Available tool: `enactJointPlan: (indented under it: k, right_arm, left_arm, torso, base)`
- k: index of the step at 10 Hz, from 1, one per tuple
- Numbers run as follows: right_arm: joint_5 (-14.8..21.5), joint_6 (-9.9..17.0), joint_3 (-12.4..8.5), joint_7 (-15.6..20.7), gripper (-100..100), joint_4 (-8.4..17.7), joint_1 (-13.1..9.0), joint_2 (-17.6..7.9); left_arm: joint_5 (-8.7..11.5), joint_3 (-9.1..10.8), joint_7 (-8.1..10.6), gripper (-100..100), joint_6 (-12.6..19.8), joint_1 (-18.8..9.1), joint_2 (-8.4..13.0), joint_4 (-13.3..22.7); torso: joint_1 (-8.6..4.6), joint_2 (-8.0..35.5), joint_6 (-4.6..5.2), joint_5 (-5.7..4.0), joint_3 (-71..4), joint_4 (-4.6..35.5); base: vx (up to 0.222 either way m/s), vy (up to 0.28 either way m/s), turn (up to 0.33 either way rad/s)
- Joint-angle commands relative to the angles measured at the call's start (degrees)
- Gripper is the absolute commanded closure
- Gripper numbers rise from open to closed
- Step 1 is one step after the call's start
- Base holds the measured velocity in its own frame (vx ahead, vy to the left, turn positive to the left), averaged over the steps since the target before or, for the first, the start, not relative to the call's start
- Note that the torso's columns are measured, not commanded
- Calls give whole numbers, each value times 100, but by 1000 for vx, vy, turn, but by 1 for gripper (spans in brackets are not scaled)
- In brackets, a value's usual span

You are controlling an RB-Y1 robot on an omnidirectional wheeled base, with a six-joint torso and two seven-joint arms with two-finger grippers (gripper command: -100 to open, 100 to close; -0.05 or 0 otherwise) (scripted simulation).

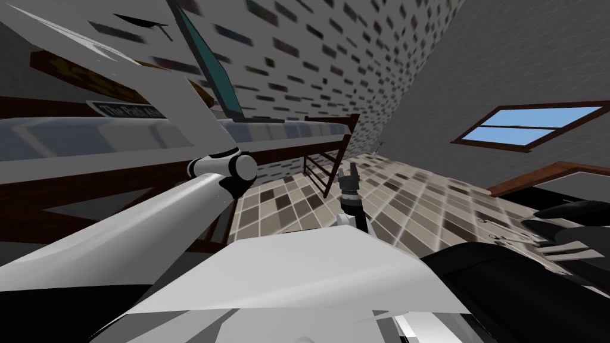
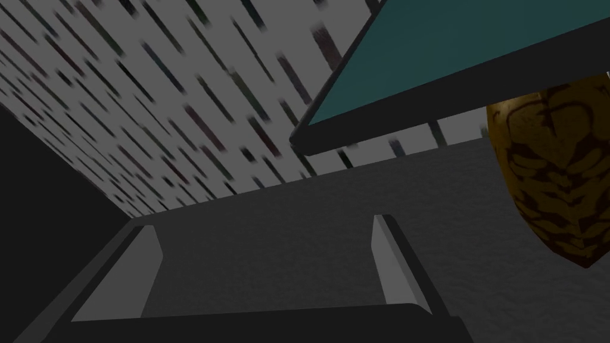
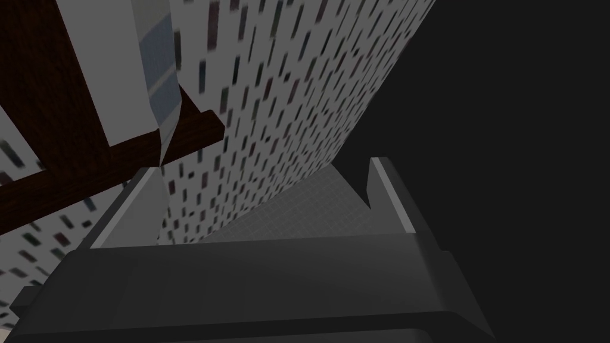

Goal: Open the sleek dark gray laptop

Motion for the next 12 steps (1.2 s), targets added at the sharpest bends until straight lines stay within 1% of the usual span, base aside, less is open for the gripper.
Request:
enactJointPlan:
  k: [1,2,3,4,5,6,7,8,9,10,11,12]
  right_arm:
    - [0,0,0,0,0,0,0,0]
    - [0,0,0,0,0,0,0,0]
    - [0,0,0,0,0,0,1,0]
    - [0,0,0,0,0,0,0,0]
    - [0,0,0,0,0,0,1,0]
    - [0,0,0,0,0,0,0,0]
    - [0,0,0,0,0,0,1,0]
    - [0,0,0,0,0,0,0,0]
    - [0,0,0,0,0,0,0,0]
    - [0,0,0,0,0,0,0,0]
    - [0,0,0,0,0,0,0,0]
    - [0,0,0,0,0,0,0,0]
  left_arm:
    - [-103,100,-113,-100,406,-382,50,234]
    - [-200,193,-216,-100,595,-587,100,465]
    - [-200,193,-216,-100,736,-716,100,465]
    - [-294,282,-314,-100,894,-910,147,688]
    - [-294,282,-314,-100,1056,-1028,147,688]
    - [-384,366,-405,-100,1226,-1229,193,903]
    - [-384,366,-405,-100,1354,-1316,193,903]
    - [-469,445,-489,-100,1541,-1534,236,1106]
    - [-469,445,-489,-100,1632,-1580,236,1106]
    - [-549,518,-566,-100,1830,-1808,276,1295]
    - [-549,518,-566,-100,1889,-1820,276,1295]
    - [-623,585,-635,-100,2107,-2033,313,1470]
  torso:
    - [0,-4,-2,0,0,2]
    - [0,-6,-1,0,-2,0]
    - [-1,-13,-1,0,-6,-1]
    - [-1,-10,0,-1,-5,-2]
    - [0,-10,-1,0,-4,-1]
    - [-1,-5,0,-1,-2,0]
    - [-4,-8,-1,-1,-3,0]
    - [-3,-4,0,-1,-2,0]
    - [1,-5,-1,0,-1,1]
    - [3,-2,0,1,-1,0]
    - [2,-6,-1,0,-2,1]
    - [-1,-3,0,0,-2,0]
  base:
    - [50,-3,17]
    - [67,-3,22]
    - [57,1,16]
    - [62,2,21]
    - [54,1,18]
    - [69,-8,31]
    - [56,-2,16]
    - [59,7,20]
    - [48,10,17]
    - [61,12,30]
    - [46,7,13]
    - [44,3,23]
